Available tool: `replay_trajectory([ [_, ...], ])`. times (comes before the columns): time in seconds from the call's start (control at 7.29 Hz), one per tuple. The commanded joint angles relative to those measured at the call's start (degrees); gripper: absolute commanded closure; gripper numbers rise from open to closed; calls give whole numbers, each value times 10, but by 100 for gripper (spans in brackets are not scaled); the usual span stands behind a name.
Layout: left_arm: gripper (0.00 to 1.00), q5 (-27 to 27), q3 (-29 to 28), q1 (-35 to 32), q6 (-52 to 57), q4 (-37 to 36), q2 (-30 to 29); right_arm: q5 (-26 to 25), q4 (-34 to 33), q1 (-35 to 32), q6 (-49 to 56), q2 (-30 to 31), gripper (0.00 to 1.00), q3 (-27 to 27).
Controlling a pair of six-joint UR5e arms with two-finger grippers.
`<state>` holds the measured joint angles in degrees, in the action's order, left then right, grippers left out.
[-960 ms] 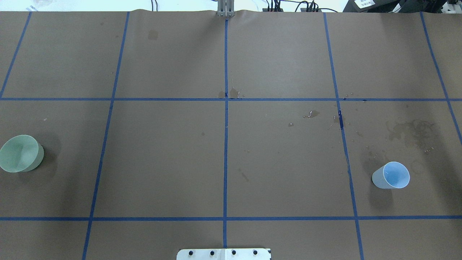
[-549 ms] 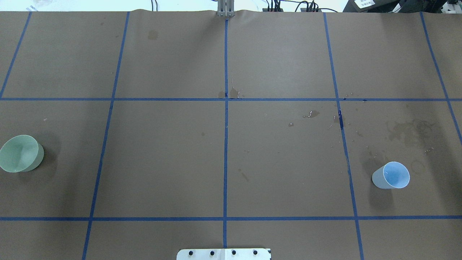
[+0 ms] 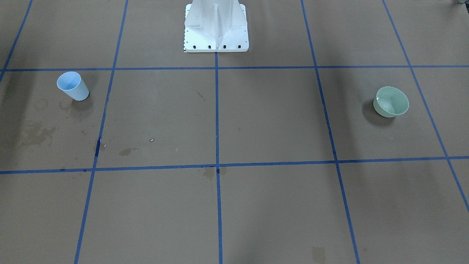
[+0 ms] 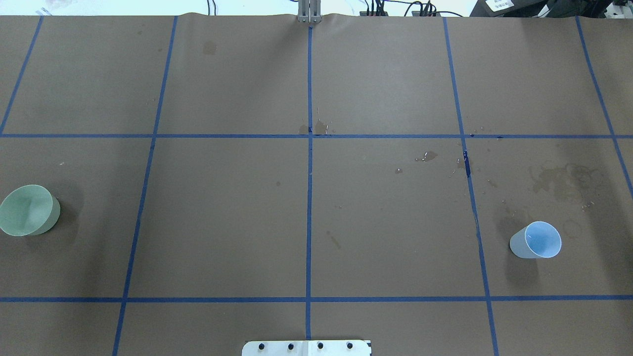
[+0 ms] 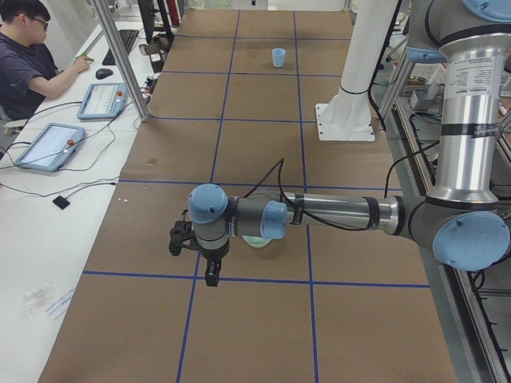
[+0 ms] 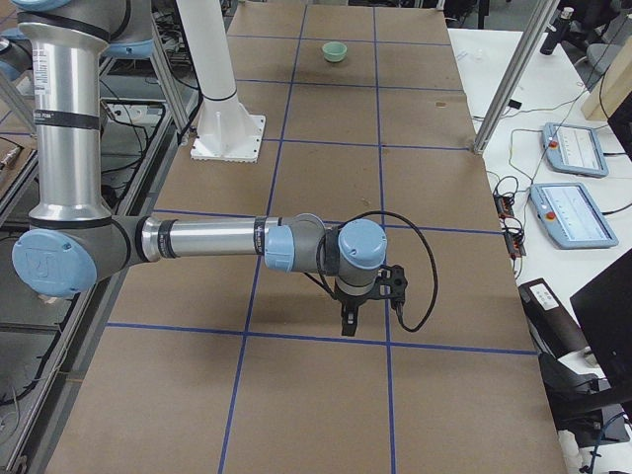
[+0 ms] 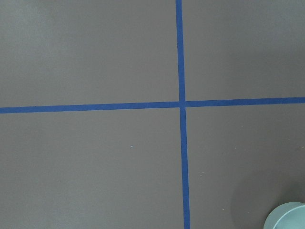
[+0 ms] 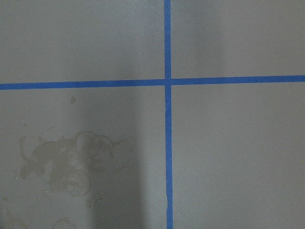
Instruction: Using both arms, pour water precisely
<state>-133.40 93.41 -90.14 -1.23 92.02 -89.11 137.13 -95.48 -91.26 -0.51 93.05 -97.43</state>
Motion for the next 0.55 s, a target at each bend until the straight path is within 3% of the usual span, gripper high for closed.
replay_trajectory([
  [0.0,0,1,-2,0,0,0,0,1,0,-5,1,1,0,-1],
  [0.41,0,1,-1,0,0,0,0,0,0,-9,1,3,0,0],
])
